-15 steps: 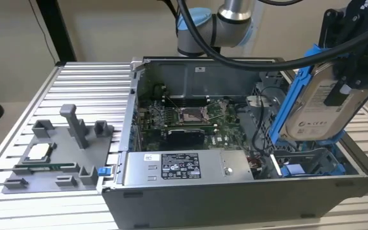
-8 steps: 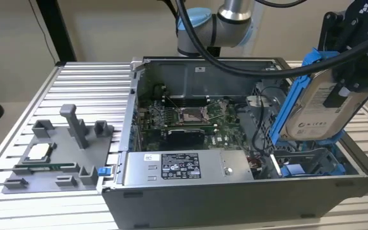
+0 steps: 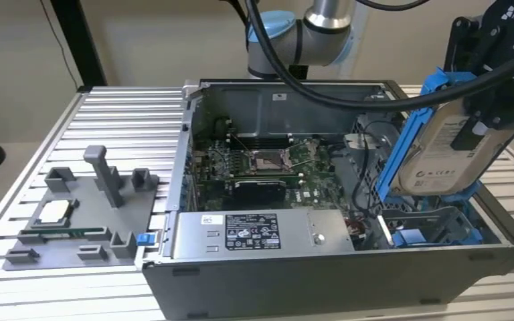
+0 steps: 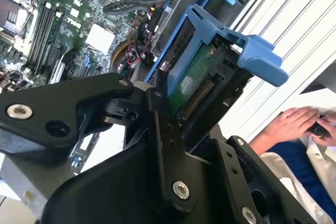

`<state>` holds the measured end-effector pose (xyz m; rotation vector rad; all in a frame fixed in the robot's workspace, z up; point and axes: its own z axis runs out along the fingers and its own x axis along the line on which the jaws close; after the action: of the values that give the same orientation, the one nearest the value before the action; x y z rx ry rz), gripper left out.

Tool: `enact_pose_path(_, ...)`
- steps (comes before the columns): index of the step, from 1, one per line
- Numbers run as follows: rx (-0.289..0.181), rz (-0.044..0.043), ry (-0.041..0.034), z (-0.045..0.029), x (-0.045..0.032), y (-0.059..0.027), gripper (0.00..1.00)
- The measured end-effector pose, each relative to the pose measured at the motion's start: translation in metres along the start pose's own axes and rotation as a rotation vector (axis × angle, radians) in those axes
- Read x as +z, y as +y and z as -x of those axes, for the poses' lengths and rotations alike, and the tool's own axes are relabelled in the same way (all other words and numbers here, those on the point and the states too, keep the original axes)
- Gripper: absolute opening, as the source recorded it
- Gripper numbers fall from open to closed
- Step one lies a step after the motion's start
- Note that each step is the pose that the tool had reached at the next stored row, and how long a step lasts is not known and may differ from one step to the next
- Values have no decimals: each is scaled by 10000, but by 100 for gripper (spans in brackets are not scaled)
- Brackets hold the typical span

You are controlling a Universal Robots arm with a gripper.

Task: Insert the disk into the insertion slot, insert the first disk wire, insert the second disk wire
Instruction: 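Insert the disk into the insertion slot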

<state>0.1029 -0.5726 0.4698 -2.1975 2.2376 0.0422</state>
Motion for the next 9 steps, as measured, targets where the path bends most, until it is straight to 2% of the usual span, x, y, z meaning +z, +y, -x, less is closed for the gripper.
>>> enact_pose_path(9,1,2,-1,-27,2,0,0)
